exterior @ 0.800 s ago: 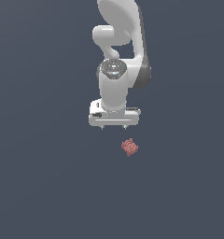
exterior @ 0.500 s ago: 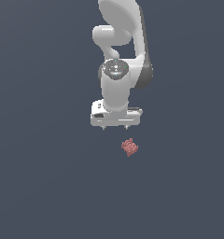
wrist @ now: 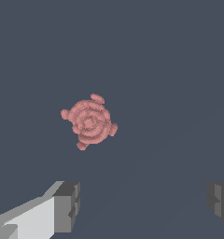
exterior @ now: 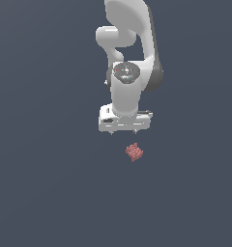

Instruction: Pick up the object and move it to a goal position.

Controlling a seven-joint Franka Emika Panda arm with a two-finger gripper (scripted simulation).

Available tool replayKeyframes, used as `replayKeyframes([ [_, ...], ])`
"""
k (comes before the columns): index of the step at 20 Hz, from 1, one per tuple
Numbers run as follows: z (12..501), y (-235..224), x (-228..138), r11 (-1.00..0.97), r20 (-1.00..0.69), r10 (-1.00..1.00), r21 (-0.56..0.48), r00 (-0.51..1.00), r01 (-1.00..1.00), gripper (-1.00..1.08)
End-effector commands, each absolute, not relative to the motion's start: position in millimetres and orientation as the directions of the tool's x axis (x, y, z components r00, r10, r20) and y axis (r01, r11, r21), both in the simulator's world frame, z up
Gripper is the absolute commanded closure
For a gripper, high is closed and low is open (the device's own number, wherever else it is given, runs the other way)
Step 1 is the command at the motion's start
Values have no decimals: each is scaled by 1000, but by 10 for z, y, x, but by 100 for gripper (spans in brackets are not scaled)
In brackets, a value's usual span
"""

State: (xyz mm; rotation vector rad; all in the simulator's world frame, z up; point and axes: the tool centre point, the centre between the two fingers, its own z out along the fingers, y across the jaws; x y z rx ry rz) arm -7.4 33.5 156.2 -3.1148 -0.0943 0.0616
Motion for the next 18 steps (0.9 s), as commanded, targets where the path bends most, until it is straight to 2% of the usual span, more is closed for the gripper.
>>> replayKeyframes([
  [1,1540,351,-62,-997,-38,76,-25,996,75,-92],
  [18,1026,800,230,-902,-7,433,-4,902,433,-92],
])
